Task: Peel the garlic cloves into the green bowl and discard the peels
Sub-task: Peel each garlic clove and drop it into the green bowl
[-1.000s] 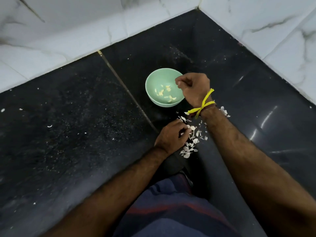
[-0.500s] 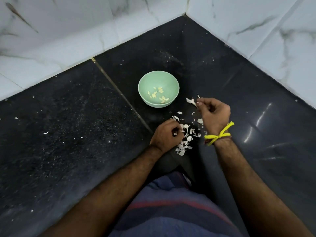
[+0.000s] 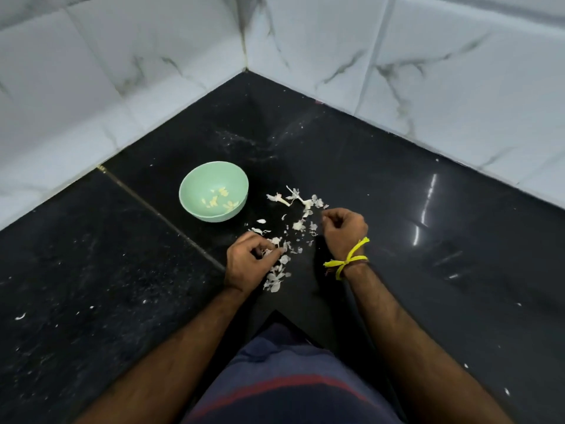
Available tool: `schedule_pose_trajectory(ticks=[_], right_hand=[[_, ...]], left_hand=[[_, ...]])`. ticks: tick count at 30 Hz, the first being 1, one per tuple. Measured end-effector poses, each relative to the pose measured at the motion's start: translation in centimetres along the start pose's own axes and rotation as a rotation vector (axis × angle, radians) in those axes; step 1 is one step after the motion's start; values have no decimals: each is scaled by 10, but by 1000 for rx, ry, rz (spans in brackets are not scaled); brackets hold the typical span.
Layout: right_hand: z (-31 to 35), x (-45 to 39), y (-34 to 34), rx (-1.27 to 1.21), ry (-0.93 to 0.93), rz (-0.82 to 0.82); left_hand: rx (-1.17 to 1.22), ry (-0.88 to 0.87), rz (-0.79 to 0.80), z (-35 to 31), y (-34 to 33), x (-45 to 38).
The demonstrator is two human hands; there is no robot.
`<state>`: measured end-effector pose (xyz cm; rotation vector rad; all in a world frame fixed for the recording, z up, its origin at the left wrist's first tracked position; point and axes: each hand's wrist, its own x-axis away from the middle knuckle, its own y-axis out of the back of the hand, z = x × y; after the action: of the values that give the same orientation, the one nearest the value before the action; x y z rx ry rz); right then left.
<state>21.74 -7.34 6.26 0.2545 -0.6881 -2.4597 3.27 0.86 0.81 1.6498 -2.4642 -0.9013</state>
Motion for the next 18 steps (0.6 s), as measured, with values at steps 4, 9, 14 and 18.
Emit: schedule_pose_trajectory(ticks=[4,9,14,18], right_hand=[[1,-20,3,63,-56,1],[4,-46,1,147,-62,53],[17,-56,-16,268,49,187],[18,-56,-26,426,63,283]], left_hand=[[-65,-20,-31,-3,-8,-5],[-90,24,-3,5,-13,-7],[-140,-45,21,-1,-10,-7],[-158,-40,48,0,-9,-8]])
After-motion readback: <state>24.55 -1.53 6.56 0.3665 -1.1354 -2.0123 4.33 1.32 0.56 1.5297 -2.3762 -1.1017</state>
